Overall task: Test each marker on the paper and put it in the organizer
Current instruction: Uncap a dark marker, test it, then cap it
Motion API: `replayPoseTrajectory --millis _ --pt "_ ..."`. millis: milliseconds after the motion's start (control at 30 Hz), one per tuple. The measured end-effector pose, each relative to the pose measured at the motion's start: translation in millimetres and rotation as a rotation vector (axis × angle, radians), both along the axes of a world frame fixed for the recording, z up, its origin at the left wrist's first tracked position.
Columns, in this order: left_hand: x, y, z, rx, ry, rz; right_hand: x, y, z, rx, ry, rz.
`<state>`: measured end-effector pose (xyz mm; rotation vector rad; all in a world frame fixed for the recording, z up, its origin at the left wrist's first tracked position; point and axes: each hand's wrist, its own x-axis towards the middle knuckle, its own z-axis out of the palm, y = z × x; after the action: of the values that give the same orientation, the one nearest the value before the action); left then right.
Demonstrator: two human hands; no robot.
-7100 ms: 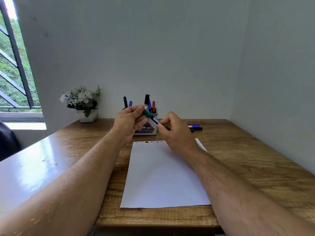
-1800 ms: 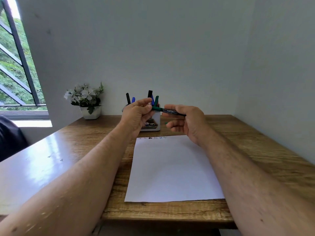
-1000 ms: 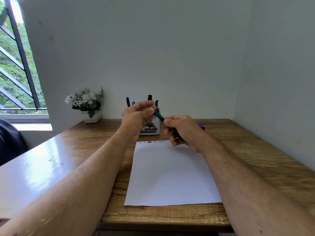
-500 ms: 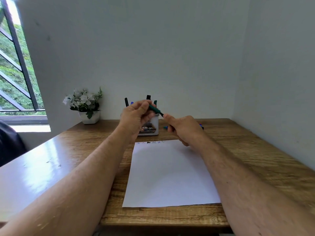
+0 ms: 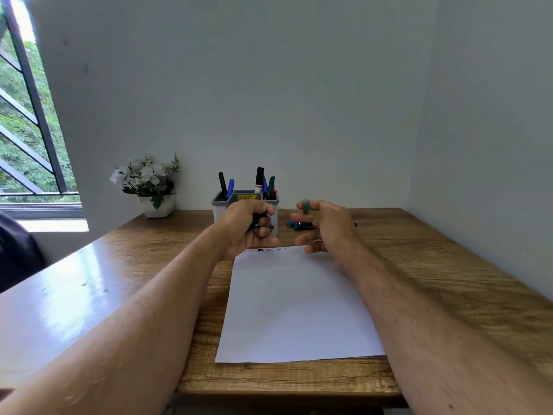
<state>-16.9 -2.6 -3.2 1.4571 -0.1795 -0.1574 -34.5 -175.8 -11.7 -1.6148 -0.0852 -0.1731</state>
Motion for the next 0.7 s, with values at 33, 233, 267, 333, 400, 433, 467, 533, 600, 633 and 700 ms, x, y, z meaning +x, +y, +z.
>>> replayPoseTrajectory --millis 33,233,267,333,400,433,467,533,600,633,700 --pt "-0.9 -0.8 -0.2 0.053 0.002 -0.003 0.0 0.1 -2.4 -0.024 -0.002 0.002" --pt "5.1 -1.4 -11.2 0.927 -0.325 0.029 -5.7 0.8 -9.4 -0.048 0.048 -0.118" --pt "6.0 -2.7 -13.4 1.025 -0.319 -0.005 -7.1 1.7 -9.2 -0.029 0.073 -0.118" --pt "4.6 -5.4 -13.7 1.085 -0.303 -0.039 -8.8 3.4 -9.3 -0.04 0.099 -0.11" --pt "3.8 -7.0 -12.8 1.072 -0.312 -0.047 -9.8 4.3 -9.9 -0.097 0.094 -0.1" --pt "3.9 -7.0 -12.7 1.066 -0.32 -0.048 -9.5 4.1 -10.2 -0.118 0.093 -0.094" --pt "4.1 -6.5 -12.9 1.064 -0.324 -0.05 -8.3 3.7 -10.6 -0.133 0.092 -0.091" --pt "5.0 -5.2 -14.2 1.076 -0.334 -0.045 -7.6 2.7 -11.0 -0.212 0.08 -0.104" --pt "6.1 -5.0 -15.2 1.102 -0.351 -0.023 -6.7 1.9 -12.5 -0.333 0.045 -0.126" --pt "5.8 -5.2 -15.0 1.109 -0.358 -0.013 -6.7 1.8 -12.8 -0.372 0.028 -0.135" --pt "5.3 -5.7 -14.4 1.111 -0.358 -0.007 -7.2 2.0 -12.9 -0.417 0.008 -0.147"
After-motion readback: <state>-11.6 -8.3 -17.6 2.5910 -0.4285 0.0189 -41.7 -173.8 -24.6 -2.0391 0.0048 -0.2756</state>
